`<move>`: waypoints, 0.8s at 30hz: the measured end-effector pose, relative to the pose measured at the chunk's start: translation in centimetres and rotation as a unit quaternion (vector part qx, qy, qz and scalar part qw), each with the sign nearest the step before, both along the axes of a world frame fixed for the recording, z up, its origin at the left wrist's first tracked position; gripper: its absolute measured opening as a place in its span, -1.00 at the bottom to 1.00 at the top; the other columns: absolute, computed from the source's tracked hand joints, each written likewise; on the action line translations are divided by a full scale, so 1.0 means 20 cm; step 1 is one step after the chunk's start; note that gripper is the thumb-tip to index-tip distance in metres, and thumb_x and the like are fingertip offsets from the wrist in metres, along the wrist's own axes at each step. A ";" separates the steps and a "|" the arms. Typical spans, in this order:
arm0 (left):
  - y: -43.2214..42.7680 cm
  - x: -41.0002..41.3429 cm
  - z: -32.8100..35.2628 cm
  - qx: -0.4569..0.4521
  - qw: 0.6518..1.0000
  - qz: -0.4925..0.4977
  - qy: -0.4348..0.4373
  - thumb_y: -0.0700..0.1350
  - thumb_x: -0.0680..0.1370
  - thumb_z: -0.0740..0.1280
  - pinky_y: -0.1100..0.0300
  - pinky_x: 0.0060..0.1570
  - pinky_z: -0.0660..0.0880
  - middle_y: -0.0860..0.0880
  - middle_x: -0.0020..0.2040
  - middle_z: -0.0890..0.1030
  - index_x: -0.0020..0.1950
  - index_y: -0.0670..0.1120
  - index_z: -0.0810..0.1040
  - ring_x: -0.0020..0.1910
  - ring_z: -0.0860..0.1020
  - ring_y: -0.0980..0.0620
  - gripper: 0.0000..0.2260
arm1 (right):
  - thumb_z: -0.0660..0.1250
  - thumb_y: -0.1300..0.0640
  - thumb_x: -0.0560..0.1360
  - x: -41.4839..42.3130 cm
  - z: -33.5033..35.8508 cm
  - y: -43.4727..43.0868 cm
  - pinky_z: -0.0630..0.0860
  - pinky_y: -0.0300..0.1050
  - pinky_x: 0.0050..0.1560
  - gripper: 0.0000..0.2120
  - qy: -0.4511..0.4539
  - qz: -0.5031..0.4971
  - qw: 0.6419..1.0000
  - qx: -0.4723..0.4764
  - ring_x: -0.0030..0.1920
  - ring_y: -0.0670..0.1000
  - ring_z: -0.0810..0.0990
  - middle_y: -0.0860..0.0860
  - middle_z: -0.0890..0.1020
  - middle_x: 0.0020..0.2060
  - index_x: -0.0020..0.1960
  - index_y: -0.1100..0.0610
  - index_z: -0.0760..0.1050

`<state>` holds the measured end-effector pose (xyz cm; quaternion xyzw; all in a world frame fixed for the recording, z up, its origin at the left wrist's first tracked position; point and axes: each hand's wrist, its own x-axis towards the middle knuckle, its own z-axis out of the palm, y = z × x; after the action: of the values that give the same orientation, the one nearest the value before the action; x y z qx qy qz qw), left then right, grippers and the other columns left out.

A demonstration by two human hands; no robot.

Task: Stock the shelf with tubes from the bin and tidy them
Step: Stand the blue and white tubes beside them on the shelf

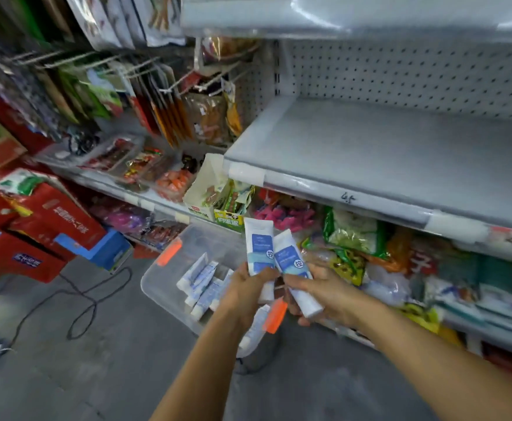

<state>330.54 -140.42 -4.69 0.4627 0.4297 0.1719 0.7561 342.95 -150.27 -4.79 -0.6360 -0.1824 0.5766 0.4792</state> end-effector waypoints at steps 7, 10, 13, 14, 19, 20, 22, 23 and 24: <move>-0.41 0.26 0.35 0.114 0.992 -0.057 -0.018 -0.38 0.47 0.37 0.13 -0.36 0.58 -0.08 -0.23 0.69 0.02 -0.10 0.53 -0.34 0.65 0.02 -0.78 | 0.41 0.23 0.35 0.24 0.33 -0.48 0.49 -0.11 -0.34 -0.66 -0.120 0.016 0.991 0.052 -0.29 0.00 0.58 0.08 0.64 -0.23 0.11 0.07 0.53; -0.65 0.42 0.49 0.159 0.983 -0.085 -0.026 -0.31 0.41 0.45 -0.01 -0.12 0.65 -0.12 -0.10 0.69 0.12 -0.10 0.48 -0.18 0.68 -0.04 -0.67 | 0.32 0.25 0.35 0.38 0.46 -0.74 0.51 -0.05 -0.28 -0.69 -0.149 -0.004 0.986 0.072 -0.17 0.12 0.65 0.14 0.67 -0.12 0.06 0.00 0.53; -0.92 0.58 0.59 0.215 0.971 -0.099 -0.037 -0.29 0.40 0.45 0.02 -0.13 0.64 -0.15 0.00 0.67 0.18 -0.13 0.46 -0.10 0.68 -0.06 -0.61 | 0.27 0.16 0.30 0.54 0.59 -1.05 0.56 0.14 -0.05 -0.61 -0.188 -0.005 0.978 0.090 0.11 0.23 0.63 0.17 0.65 0.10 0.11 -0.03 0.54; -1.02 0.64 0.63 0.234 0.966 -0.102 -0.040 -0.30 0.41 0.44 0.11 -0.19 0.64 -0.15 0.02 0.67 0.17 -0.13 0.46 -0.11 0.68 -0.02 -0.63 | 0.27 0.14 0.29 0.59 0.63 -1.16 0.57 0.15 -0.01 -0.60 -0.207 -0.003 0.974 0.092 0.10 0.19 0.64 0.13 0.66 0.09 0.12 -0.04 0.54; -1.52 0.89 0.83 0.278 0.953 -0.092 -0.081 -0.24 0.43 0.41 -0.04 -0.17 0.63 -0.17 -0.01 0.67 0.15 -0.10 0.43 -0.15 0.69 -0.14 -0.67 | 0.37 0.17 0.39 0.86 0.85 -1.65 0.57 0.05 -0.06 -0.61 -0.295 -0.023 0.951 0.094 -0.11 0.02 0.61 0.18 0.64 0.05 0.20 0.14 0.47; -1.60 0.94 0.87 0.296 0.947 -0.089 -0.091 -0.25 0.46 0.40 -0.04 -0.18 0.62 -0.15 -0.03 0.67 0.15 -0.10 0.44 -0.21 0.68 -0.08 -0.70 | 0.38 0.19 0.42 0.92 0.89 -1.74 0.58 0.05 -0.08 -0.63 -0.306 -0.030 0.947 0.096 -0.11 0.02 0.61 0.17 0.64 0.04 0.21 0.15 0.45; -1.76 1.03 0.96 0.333 0.933 -0.079 -0.113 -0.25 0.51 0.37 0.06 -0.28 0.60 -0.12 -0.11 0.65 0.14 -0.13 0.46 -0.33 0.60 0.04 -0.77 | 0.38 0.22 0.47 1.01 0.98 -1.90 0.59 -0.01 -0.18 -0.67 -0.311 -0.052 0.942 0.113 -0.14 0.01 0.62 0.10 0.63 -0.02 0.21 0.13 0.44; -1.82 1.07 1.01 0.346 0.928 -0.073 -0.120 -0.25 0.51 0.37 0.12 -0.33 0.56 -0.12 -0.17 0.61 0.12 -0.14 0.46 -0.36 0.56 0.07 -0.79 | 0.38 0.23 0.48 1.05 1.03 -1.97 0.58 -0.06 -0.22 -0.68 -0.312 -0.064 0.940 0.124 -0.14 0.01 0.62 0.08 0.63 -0.03 0.21 0.11 0.44; -1.88 1.10 1.05 0.355 0.923 -0.072 -0.127 -0.26 0.51 0.36 0.14 -0.37 0.54 -0.11 -0.21 0.57 0.11 -0.15 0.45 -0.37 0.53 0.07 -0.79 | 0.39 0.23 0.48 1.09 1.09 -2.03 0.58 -0.09 -0.22 -0.68 -0.316 -0.077 0.936 0.134 -0.11 0.01 0.62 0.07 0.63 -0.02 0.21 0.09 0.44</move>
<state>352.59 -178.10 16.38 0.7046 0.2064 0.3157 0.6011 364.69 -190.94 16.93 -0.7274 -0.3510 0.2772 0.5204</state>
